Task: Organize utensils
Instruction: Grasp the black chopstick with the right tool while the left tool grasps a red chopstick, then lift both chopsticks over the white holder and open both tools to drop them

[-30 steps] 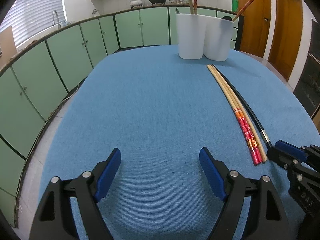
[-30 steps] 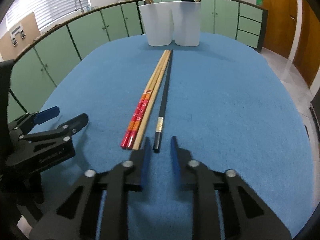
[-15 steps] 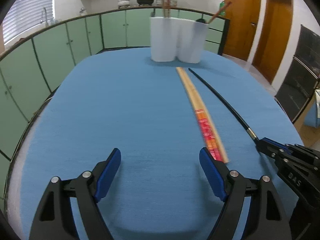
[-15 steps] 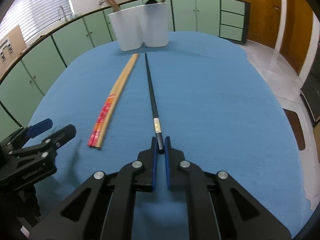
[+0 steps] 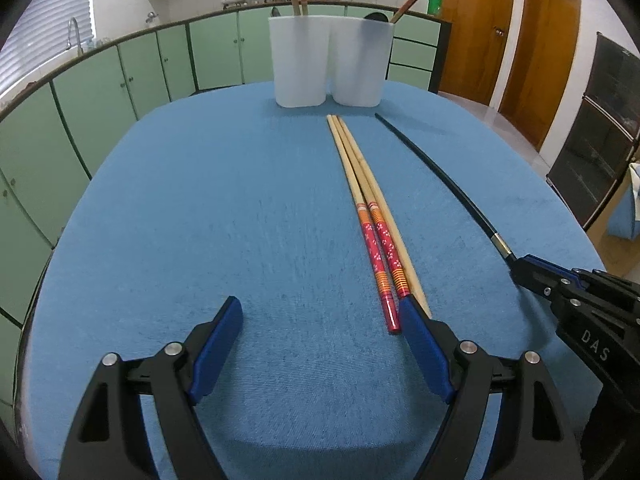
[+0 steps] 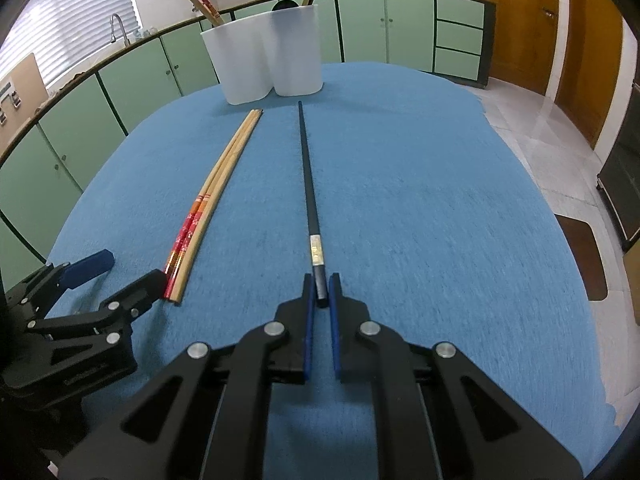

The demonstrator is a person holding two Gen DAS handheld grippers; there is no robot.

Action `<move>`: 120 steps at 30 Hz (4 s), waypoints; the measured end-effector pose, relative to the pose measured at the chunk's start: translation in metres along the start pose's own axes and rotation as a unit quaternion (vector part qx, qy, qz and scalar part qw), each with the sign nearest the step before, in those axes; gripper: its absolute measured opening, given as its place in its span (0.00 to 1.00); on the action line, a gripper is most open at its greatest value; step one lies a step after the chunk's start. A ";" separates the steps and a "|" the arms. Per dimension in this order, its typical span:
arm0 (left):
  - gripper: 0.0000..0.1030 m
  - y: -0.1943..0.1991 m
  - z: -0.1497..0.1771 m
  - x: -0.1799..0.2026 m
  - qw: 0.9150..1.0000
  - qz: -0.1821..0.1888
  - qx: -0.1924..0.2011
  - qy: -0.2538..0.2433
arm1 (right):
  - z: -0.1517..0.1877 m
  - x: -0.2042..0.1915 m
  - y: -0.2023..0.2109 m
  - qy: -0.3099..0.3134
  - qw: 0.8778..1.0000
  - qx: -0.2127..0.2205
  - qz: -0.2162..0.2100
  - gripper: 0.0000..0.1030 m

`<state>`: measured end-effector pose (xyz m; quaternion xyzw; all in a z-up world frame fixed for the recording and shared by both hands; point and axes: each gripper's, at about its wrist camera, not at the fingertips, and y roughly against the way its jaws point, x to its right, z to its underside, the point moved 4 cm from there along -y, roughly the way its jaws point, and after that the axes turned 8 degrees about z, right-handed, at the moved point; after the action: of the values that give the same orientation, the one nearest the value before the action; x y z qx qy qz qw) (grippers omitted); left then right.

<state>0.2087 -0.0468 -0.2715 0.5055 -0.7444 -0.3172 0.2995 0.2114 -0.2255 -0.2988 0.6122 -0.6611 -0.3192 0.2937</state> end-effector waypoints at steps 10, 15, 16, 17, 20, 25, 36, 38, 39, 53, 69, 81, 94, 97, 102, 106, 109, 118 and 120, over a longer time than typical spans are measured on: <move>0.69 0.005 0.002 -0.012 0.999 -0.019 0.011 0.026 | 0.002 -0.003 0.001 0.012 1.000 0.004 0.000 0.08; 0.48 0.004 0.001 -0.002 1.000 -0.011 0.010 0.011 | 0.002 -0.001 -0.001 0.008 1.000 0.003 -0.008 0.09; 0.45 0.004 0.001 0.000 1.000 -0.006 0.012 0.010 | 0.002 -0.001 -0.001 0.007 1.000 0.003 -0.010 0.09; 0.37 0.004 0.001 0.001 1.000 -0.004 0.013 0.008 | 0.002 0.000 -0.001 0.006 1.000 0.003 -0.012 0.09; 0.20 0.005 0.002 0.005 1.000 -0.009 0.013 0.004 | 0.002 0.001 -0.001 0.004 1.000 0.003 -0.014 0.07; 0.06 0.006 0.002 0.007 1.000 -0.008 0.014 0.004 | 0.002 0.001 0.000 0.005 1.000 0.004 -0.012 0.06; 0.05 0.029 -0.005 0.008 0.999 -0.004 0.034 -0.004 | -0.004 0.000 0.016 0.012 1.000 0.016 -0.017 0.06; 0.05 0.037 -0.008 0.008 0.999 -0.005 0.043 -0.009 | -0.007 0.001 0.022 0.012 1.000 0.019 -0.017 0.06; 0.05 0.041 -0.011 0.009 0.999 -0.006 0.047 -0.011 | -0.009 0.002 0.026 0.012 1.000 0.022 -0.018 0.06; 0.05 0.113 -0.068 0.013 0.989 0.001 0.143 -0.021 | -0.068 0.019 0.095 -0.016 0.993 0.108 -0.041 0.06; 0.05 0.134 -0.147 0.018 0.982 0.041 0.178 -0.045 | -0.161 0.014 0.134 0.009 0.986 0.146 -0.079 0.06; 0.05 0.144 -0.184 0.030 0.976 0.061 0.195 -0.071 | -0.214 0.008 0.146 0.027 0.982 0.159 -0.102 0.06; 0.05 0.182 -0.299 0.047 0.948 0.066 0.294 -0.101 | -0.324 0.011 0.184 0.030 0.970 0.217 -0.110 0.06; 0.05 0.181 -0.328 0.046 0.943 0.062 0.311 -0.098 | -0.350 0.010 0.182 0.034 0.968 0.229 -0.098 0.06; 0.05 0.160 -0.366 0.036 0.937 0.033 0.335 -0.096 | -0.380 0.009 0.158 0.032 0.968 0.236 -0.081 0.06; 0.05 0.127 -0.379 0.025 0.940 0.021 0.328 -0.089 | -0.394 0.010 0.122 0.026 0.970 0.228 -0.075 0.06; 0.05 0.101 -0.376 0.014 0.946 0.015 0.313 -0.086 | -0.393 0.008 0.096 0.027 0.973 0.217 -0.071 0.06; 0.05 0.034 -0.360 -0.009 0.969 0.019 0.236 -0.065 | -0.368 -0.010 0.036 0.046 0.982 0.174 -0.051 0.06; 0.06 0.031 -0.354 -0.013 0.972 0.022 0.227 -0.062 | -0.361 -0.010 0.026 0.044 0.985 0.160 -0.054 0.06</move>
<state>0.4665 -0.0854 -0.0296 0.5237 -0.8247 -0.1638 0.1373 0.4771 -0.2367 -0.0530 0.6996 -0.6558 -0.1975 0.2037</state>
